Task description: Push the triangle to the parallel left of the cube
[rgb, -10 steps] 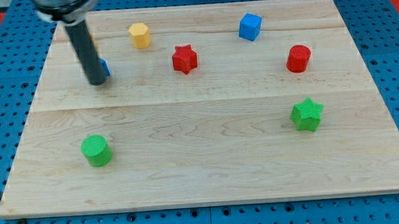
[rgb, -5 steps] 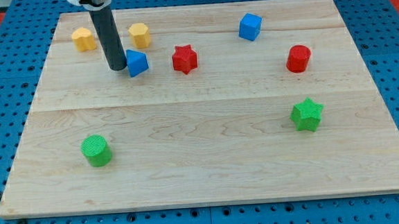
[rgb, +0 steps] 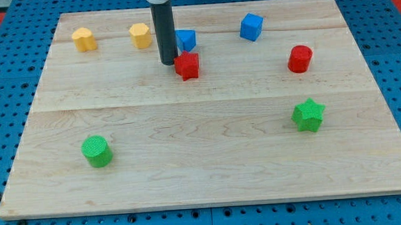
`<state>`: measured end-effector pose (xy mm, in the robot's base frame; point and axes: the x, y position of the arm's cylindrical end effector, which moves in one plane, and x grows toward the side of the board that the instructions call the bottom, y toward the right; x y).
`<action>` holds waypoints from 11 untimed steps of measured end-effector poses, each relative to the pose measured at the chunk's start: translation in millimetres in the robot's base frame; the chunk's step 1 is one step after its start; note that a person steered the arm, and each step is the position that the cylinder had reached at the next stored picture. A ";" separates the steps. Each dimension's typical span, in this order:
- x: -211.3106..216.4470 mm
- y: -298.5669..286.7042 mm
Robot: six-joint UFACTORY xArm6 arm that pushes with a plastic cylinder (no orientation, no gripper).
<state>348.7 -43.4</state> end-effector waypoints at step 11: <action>-112.9 70.4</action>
